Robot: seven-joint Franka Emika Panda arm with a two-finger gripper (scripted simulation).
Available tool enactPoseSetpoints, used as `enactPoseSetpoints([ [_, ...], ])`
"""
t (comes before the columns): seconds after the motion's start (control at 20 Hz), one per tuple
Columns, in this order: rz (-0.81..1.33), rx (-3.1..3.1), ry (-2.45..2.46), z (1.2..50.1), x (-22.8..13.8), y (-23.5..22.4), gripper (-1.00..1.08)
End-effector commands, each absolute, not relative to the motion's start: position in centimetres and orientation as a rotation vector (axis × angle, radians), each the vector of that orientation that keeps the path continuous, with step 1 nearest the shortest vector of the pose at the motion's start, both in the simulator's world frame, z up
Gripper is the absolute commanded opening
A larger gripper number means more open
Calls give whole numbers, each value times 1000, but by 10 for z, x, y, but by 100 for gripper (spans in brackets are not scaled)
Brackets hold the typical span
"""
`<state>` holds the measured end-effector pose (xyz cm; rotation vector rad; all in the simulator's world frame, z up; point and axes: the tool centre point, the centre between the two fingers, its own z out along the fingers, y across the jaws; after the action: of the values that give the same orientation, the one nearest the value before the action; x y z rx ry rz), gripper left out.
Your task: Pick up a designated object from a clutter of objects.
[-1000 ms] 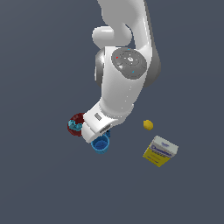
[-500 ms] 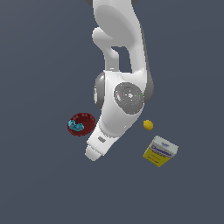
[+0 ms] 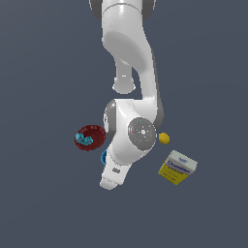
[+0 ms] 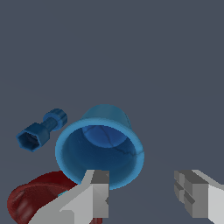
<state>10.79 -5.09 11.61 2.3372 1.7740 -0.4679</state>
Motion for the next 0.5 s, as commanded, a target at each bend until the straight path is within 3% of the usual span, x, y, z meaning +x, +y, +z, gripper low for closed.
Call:
enactPoseSetpoints([
  [0.0, -490, 2291, 1830, 107, 110, -53, 28],
  [0.45, -527, 2215, 1917, 92, 112, -58, 28],
])
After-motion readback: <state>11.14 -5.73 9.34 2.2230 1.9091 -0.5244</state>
